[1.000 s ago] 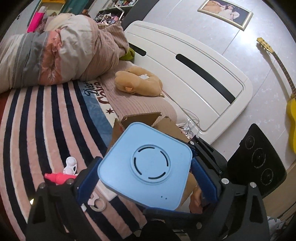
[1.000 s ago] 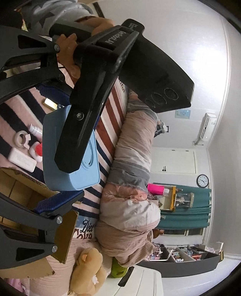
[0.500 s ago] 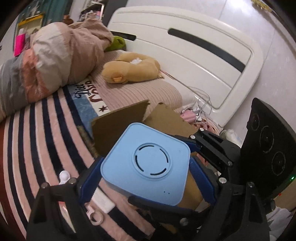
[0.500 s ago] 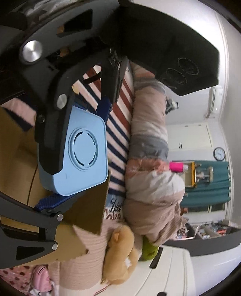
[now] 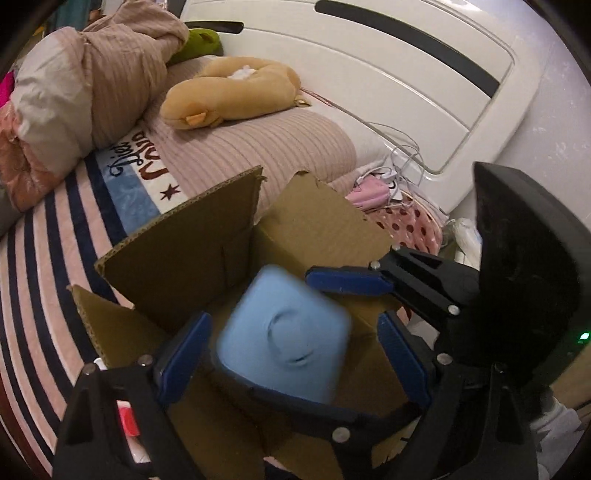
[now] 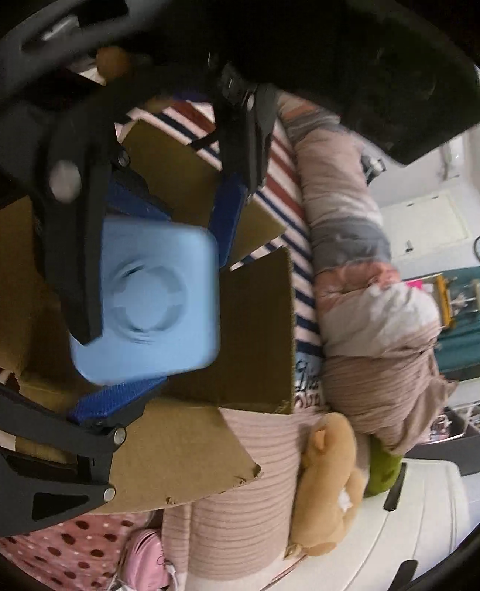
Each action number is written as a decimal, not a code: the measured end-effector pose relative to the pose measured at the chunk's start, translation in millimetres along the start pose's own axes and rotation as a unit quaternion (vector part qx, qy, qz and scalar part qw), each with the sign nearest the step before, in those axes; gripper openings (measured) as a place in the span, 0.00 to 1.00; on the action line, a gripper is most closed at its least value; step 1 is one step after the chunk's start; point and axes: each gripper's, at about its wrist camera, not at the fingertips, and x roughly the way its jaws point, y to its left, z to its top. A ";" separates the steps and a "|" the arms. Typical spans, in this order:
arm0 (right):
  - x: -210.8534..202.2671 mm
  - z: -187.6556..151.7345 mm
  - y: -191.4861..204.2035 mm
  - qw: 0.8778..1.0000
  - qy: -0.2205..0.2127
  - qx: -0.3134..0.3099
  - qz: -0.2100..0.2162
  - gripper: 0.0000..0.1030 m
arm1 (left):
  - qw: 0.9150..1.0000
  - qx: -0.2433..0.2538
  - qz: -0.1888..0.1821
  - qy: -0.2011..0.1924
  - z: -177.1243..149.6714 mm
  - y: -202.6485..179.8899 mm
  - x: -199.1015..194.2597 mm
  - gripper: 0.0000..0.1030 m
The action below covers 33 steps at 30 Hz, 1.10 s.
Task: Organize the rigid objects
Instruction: 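Carry the blue case into the cardboard box and open both grippers, then grasp the pink spray bottle with the right gripper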
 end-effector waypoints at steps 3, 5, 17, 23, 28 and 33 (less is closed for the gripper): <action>-1.0 -0.5 3.0 1.000 0.004 -0.010 -0.011 0.89 | 1.000 -0.005 0.009 -0.001 -2.8 4.9 -4.9 0.87; -4.1 -0.4 7.1 1.000 0.003 -0.016 -0.011 0.91 | 1.000 -0.013 0.012 -0.011 -7.4 11.7 -15.0 0.87; -24.4 28.2 100.3 0.991 -0.066 -0.113 0.013 0.95 | 0.988 -0.070 0.092 -0.104 -79.6 85.0 -137.2 0.88; 22.6 39.9 166.9 0.987 -0.009 -0.149 0.057 0.95 | 0.974 -0.129 0.134 -0.126 -142.5 148.6 -172.8 0.88; 84.3 30.6 198.6 0.985 0.062 -0.158 0.042 0.83 | 0.966 -0.163 0.155 -0.124 -186.1 189.4 -166.7 0.88; 150.6 12.6 200.7 0.979 0.131 -0.157 -0.025 0.69 | 0.965 -0.182 0.150 -0.118 -218.0 220.0 -141.7 0.88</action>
